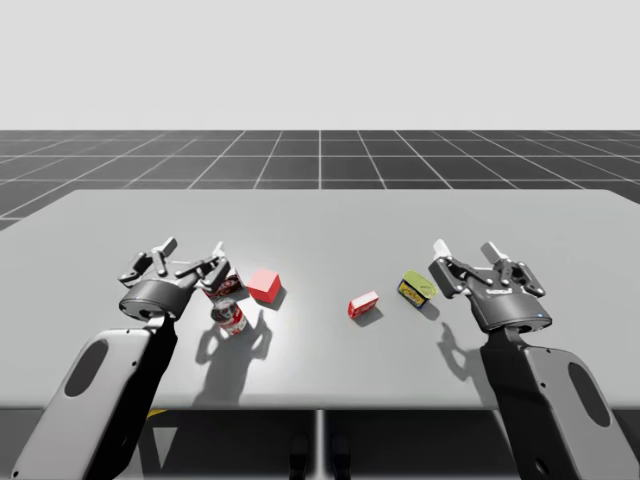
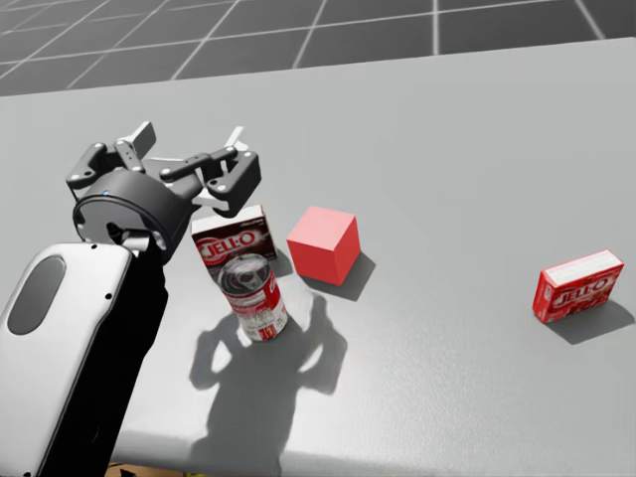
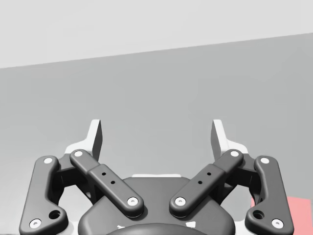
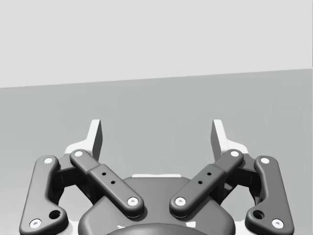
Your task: Find the red cube and pick it up.
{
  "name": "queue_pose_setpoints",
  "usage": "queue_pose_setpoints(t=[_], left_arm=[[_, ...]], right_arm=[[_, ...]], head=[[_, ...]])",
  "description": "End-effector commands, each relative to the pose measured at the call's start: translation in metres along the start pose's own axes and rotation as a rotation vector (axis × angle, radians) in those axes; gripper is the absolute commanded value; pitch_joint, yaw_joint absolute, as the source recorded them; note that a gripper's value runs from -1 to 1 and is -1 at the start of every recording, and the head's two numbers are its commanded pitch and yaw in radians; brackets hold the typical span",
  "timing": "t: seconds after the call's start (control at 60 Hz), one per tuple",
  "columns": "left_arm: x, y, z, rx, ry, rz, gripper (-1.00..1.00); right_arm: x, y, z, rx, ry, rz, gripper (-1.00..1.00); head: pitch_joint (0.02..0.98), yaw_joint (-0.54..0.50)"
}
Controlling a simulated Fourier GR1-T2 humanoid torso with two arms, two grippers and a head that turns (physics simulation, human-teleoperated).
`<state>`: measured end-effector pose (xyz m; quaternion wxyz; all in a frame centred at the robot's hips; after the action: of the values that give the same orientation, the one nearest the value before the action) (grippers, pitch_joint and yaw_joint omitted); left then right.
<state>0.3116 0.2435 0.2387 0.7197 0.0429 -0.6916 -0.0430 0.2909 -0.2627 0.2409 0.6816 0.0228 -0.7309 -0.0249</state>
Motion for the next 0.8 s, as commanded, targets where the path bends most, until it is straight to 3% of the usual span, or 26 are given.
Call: queue_pose_setpoints(t=[0.017,0.083,0.183,0.283,0.3,0.533,0.8], left_arm=[[0.007,-0.016,0.012,-0.083,0.077,0.032,-1.00],[0.009,-0.023,0.020,-0.134,0.131,0.043,-1.00],[0.008,-0.032,0.033,-0.192,0.213,0.016,-1.00],[0.006,-0.038,0.044,-0.255,0.272,0.019,-1.00],[0.005,-0.041,0.047,-0.262,0.288,0.000,-1.00],[-0.007,-0.058,0.047,-0.309,0.377,-0.022,-1.00],[-0.025,-0.072,0.028,-0.306,0.428,-0.038,-1.00]], right_arm=[[-0.001,0.000,0.000,-0.002,0.002,0.004,-1.00],[-0.001,0.001,0.000,-0.001,-0.002,0.010,-1.00],[-0.001,0.000,-0.001,-0.001,-0.003,0.014,-1.00],[-0.001,0.000,-0.001,-0.002,-0.002,0.016,-1.00],[-0.001,0.000,-0.001,-0.002,-0.001,0.017,-1.00],[-0.001,0.001,-0.001,-0.005,-0.008,0.025,-1.00],[-0.001,0.000,-0.001,-0.005,-0.009,0.027,-1.00]], head=[[0.787,0.24],[0.787,0.24],[0.788,0.24],[0.789,0.24],[0.789,0.24],[0.788,0.23],[0.791,0.23]])
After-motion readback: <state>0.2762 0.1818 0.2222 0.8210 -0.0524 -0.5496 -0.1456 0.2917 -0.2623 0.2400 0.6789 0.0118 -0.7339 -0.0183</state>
